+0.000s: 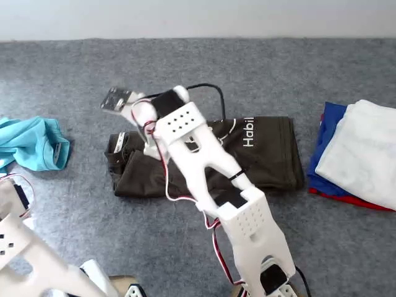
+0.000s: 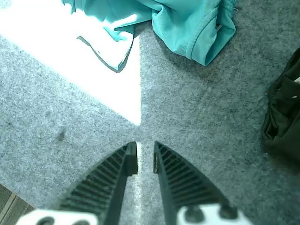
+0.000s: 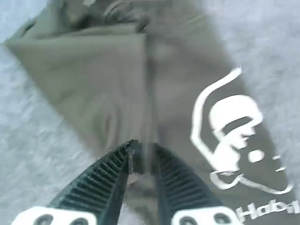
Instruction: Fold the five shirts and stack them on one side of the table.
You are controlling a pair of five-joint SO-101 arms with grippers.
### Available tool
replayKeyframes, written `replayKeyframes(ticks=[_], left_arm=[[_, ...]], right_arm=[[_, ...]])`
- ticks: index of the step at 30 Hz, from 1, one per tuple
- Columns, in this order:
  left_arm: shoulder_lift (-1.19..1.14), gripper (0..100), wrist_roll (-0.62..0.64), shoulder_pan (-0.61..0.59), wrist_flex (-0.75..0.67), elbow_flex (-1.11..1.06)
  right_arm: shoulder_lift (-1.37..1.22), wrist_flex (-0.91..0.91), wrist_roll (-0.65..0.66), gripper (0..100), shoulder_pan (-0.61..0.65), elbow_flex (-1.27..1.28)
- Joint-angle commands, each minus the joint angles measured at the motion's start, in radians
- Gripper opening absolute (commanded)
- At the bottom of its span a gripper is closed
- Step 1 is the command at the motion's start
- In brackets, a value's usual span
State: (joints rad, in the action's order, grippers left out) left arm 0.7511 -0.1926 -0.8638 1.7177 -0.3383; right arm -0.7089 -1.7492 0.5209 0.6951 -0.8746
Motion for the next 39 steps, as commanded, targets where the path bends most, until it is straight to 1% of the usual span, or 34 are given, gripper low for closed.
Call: replayKeyframes(ticks=[1,4,9,12,15,18,21,25,29,33,36,39], left_arm=[[0.006,7,0.008,0.000,-0.002,0.002],[0.006,7,0.008,0.000,0.000,0.002],[0.006,7,0.008,0.000,0.000,0.001],[0.006,7,0.006,0.000,-0.002,-0.012],[0.006,7,0.005,0.000,-0.002,-0.033],[0.012,7,0.005,0.000,-0.002,-0.031],[0.014,7,0.005,0.000,-0.017,-0.030],[0.014,7,0.000,0.000,-0.023,-0.028],[0.014,7,0.000,0.000,-0.021,-0.028],[0.014,7,0.000,-0.002,-0.020,-0.028],[0.012,7,0.000,0.000,-0.021,-0.028],[0.008,7,-0.002,0.000,-0.021,-0.033]], right_arm=[[0.027,-0.050,-0.034,0.6,0.002,0.017],[0.054,-0.050,-0.081,0.9,-0.019,0.103],[0.018,-0.038,-0.078,0.9,-0.024,0.244],[-0.062,-0.012,-0.038,0.9,-0.082,0.249],[-0.094,0.016,-0.034,0.9,-0.137,0.241],[-0.056,-0.042,-0.038,0.9,-0.137,0.189],[0.031,-0.048,-0.061,0.9,-0.133,0.172],[0.133,-0.048,-0.098,0.9,-0.179,0.218],[0.199,-0.048,-0.100,0.9,-0.297,0.341],[0.260,-0.047,-0.083,0.9,-0.470,0.439],[0.263,-0.038,0.017,0.9,-0.593,0.453],[0.209,0.053,0.100,1.1,-0.700,0.453]])
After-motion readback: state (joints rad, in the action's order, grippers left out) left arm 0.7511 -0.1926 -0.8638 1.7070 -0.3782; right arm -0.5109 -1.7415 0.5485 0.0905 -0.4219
